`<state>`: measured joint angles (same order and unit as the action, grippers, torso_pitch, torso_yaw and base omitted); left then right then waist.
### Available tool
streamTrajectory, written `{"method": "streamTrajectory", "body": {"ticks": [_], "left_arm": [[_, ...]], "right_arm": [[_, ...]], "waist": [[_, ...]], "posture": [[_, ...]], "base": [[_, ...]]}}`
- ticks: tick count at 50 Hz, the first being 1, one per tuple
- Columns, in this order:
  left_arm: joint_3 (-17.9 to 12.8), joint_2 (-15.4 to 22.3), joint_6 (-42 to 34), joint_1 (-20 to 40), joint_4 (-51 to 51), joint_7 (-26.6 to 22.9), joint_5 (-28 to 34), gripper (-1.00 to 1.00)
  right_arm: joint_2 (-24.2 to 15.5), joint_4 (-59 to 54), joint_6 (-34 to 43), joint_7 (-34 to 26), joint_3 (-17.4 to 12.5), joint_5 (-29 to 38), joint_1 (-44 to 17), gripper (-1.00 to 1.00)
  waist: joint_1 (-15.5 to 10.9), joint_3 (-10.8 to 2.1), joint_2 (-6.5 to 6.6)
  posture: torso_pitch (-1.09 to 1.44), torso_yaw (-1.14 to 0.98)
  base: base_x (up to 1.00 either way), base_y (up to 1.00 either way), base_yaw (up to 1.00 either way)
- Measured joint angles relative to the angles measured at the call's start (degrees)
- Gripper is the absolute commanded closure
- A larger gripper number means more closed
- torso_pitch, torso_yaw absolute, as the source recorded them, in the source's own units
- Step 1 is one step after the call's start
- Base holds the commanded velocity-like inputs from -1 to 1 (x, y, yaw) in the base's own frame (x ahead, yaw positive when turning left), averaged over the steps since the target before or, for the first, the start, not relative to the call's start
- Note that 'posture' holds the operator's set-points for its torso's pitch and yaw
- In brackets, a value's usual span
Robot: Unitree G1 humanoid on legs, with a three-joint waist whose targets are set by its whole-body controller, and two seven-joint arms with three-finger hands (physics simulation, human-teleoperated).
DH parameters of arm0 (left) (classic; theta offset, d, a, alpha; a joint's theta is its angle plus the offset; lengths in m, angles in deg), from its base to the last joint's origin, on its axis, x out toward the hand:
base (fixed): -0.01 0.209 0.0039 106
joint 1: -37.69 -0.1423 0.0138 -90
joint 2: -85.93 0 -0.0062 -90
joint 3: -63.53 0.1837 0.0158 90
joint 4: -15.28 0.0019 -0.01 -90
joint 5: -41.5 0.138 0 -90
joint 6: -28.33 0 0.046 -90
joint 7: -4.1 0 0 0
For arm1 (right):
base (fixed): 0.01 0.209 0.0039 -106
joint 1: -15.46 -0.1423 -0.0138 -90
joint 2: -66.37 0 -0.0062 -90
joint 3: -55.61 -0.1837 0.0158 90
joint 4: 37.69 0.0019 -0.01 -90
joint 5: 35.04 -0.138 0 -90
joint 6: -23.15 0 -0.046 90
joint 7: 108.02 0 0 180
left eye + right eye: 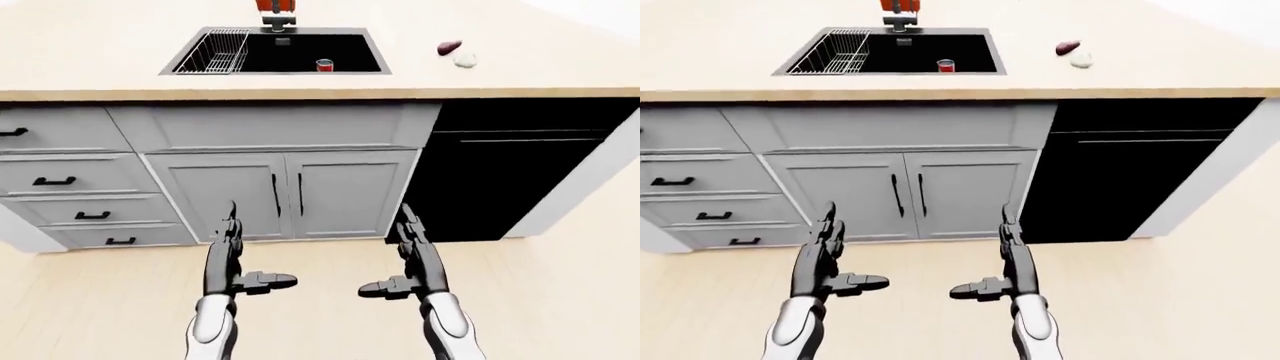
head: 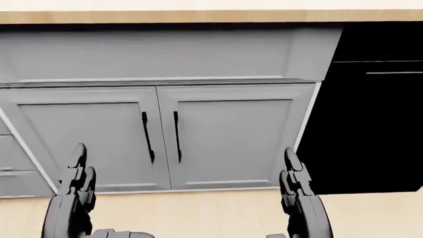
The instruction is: Turn the sink spout to the right.
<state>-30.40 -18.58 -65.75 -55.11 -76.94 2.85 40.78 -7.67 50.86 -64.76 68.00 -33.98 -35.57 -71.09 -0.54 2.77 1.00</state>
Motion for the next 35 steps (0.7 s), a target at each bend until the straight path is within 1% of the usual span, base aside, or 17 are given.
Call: {"method": "streamTrajectory", "body": {"ticks": [4,6,7,13,14,16,17,18,19,21,23,24,26,28,30,31,35], "left_arm": [[0.82,-0.15,0.55,0.54,-1.05,-0.30,0.18,-1.00],[0.81,-0.13,0.91,0.76,-1.24,-0.39,0.22,-1.00],[0.88,-0.36,1.05,0.92,-1.04,-0.39,0.24,-1.00],[1.61,-0.66,0.47,0.16,0.01,-0.63,0.42,-1.00],[1.68,-0.71,0.32,0.14,0.08,-0.66,0.43,-1.00],[1.86,-0.74,0.25,0.18,-0.27,-0.75,0.43,-1.00],[1.86,-0.74,0.39,0.18,-0.65,-0.78,0.43,-1.00],[1.83,-0.71,0.56,0.30,-0.98,-0.79,0.43,-1.00],[1.79,-0.69,0.75,0.46,-1.24,-0.79,0.43,-1.00],[1.86,-0.72,1.16,0.57,-1.97,-0.81,0.46,-1.00],[1.81,-0.72,1.37,0.51,-2.39,-0.80,0.50,-1.00],[1.64,-0.57,1.39,0.33,-2.52,-0.76,0.49,-1.00],[0.62,0.05,1.02,0.26,-1.33,-0.60,0.53,-1.00],[0.08,-0.05,0.32,-0.48,-0.88,-0.26,0.59,-1.00],[0.22,-0.15,0.00,-0.56,-1.14,-0.10,0.63,-1.00],[0.44,-0.34,0.15,-0.32,-1.02,-0.10,0.65,-1.00],[1.21,-0.43,0.32,1.32,1.26,-0.75,0.06,-1.00]], "right_arm": [[-0.21,1.71,-0.78,0.31,-0.78,-0.03,-0.22,-1.00],[-0.14,1.35,-1.29,0.38,-0.66,0.00,-0.53,-1.00],[-0.32,0.87,-1.45,0.38,-0.69,0.01,-0.68,-1.00],[-0.65,-0.22,-0.27,0.72,-1.13,0.58,0.41,-1.00],[-0.70,-0.43,-0.05,0.80,-1.22,0.73,0.43,-1.00],[-0.74,-0.59,0.17,0.95,-1.32,1.02,0.58,-1.00],[-0.74,-0.41,0.19,0.96,-1.30,1.09,0.56,-1.00],[-0.72,0.03,0.10,0.95,-1.30,1.10,0.46,-1.00],[-0.68,0.72,-0.05,0.91,-1.32,1.00,0.40,-1.00],[-0.64,1.83,-0.65,0.72,-1.42,0.60,0.42,-1.00],[-0.58,2.17,-1.16,0.53,-1.34,0.22,0.25,-1.00],[-0.45,2.19,-1.37,0.44,-1.19,0.11,0.03,-1.00],[0.32,0.83,-1.50,0.23,-0.21,-0.03,0.12,-1.00],[0.22,-0.13,-0.75,-0.16,0.41,-0.10,0.47,-1.00],[-0.03,0.54,-0.02,-0.29,0.03,-0.18,0.56,-1.00],[-0.27,1.07,0.04,-0.22,-0.42,-0.23,0.41,-1.00],[-0.36,1.61,-0.60,0.22,-2.20,-1.28,-0.12,-1.00]], "waist": [[-0.26,-0.33,-2.41],[-0.52,-0.95,-4.24],[-0.50,-0.94,-4.19],[0.38,-1.32,-1.60],[0.78,-1.16,-1.85],[1.20,-1.09,-4.42],[1.37,-1.24,-5.21],[1.46,-1.26,-5.48],[1.52,-1.12,-5.35],[1.94,-1.13,-2.37],[2.55,-0.49,0.19],[2.34,-0.79,1.51],[1.44,-0.31,-0.44],[0.78,-0.44,-1.55],[0.34,-0.74,-3.15],[0.34,-0.75,-3.35],[0.26,-1.57,-2.30]], "posture": [[0.00,0.00],[0.00,0.00],[0.00,0.00],[0.00,0.00],[0.00,0.00],[0.00,0.00],[0.00,0.00],[0.00,0.00],[0.00,0.00],[0.00,0.00],[0.00,0.00],[0.00,0.00],[0.00,0.00],[0.00,0.00],[0.00,0.00],[0.00,0.00],[0.00,0.00]], "base": [[0.00,0.00,0.00],[0.00,0.00,0.00],[0.00,0.00,0.00],[0.00,0.12,0.00],[0.00,1.00,0.00],[0.00,1.00,0.00],[0.00,1.00,0.00],[0.00,1.00,0.00],[0.00,0.07,0.00],[0.00,0.00,0.00],[0.00,0.00,0.00],[0.00,0.00,0.00],[0.00,0.00,0.00],[0.00,0.00,0.00],[0.00,0.00,0.00],[0.00,0.00,0.00],[0.00,0.00,0.00]]}}
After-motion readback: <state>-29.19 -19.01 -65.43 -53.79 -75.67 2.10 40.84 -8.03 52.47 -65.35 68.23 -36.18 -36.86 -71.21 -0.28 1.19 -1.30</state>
